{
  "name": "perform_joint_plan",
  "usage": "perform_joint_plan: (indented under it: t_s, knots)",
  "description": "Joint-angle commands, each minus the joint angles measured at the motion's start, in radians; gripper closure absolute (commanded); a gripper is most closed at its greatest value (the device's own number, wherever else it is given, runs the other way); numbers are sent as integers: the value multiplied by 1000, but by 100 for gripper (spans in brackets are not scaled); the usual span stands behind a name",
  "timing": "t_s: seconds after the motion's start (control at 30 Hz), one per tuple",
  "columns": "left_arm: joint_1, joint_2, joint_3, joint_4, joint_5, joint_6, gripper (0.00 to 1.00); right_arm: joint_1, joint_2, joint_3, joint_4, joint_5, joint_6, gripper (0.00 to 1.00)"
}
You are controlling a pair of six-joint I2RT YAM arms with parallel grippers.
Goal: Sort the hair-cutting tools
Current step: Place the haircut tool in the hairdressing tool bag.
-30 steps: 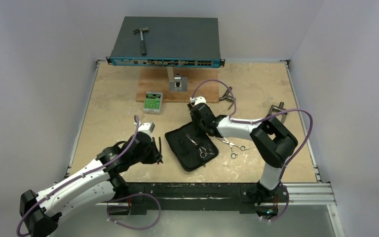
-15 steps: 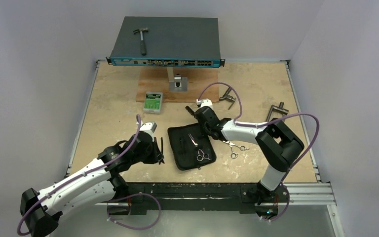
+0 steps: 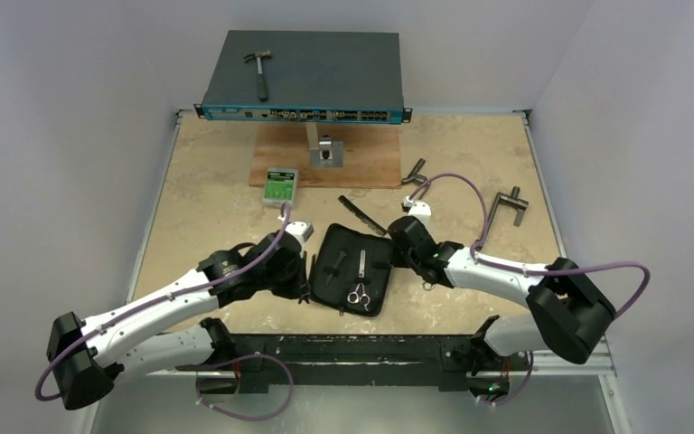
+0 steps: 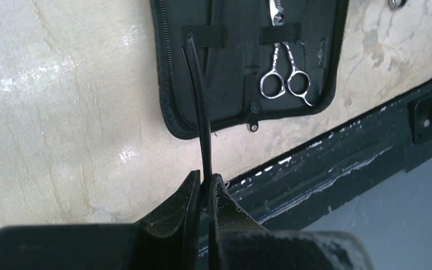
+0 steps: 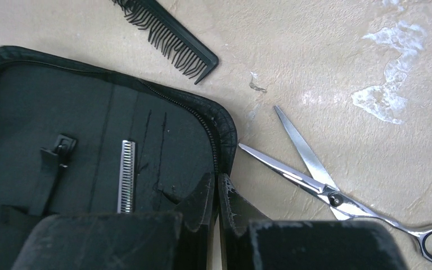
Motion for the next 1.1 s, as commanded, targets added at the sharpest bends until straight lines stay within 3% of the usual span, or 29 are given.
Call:
perform_joint_plan:
  t_s: [0.0, 0.37, 0.73, 1.07]
  knots:
    - [-55, 77, 131, -120, -23, 82, 100, -1, -66, -13, -1, 22, 85, 100]
    - [-129, 371, 331, -411, -176, 225, 100, -2, -101, -42, 18, -26, 58, 100]
    - [-198, 572, 459, -407, -173, 330, 100, -2, -122, -44, 21, -35, -6, 100]
    - [-198, 705, 493, -411, -206, 326, 100, -2, -151, -53, 22, -49, -24, 100]
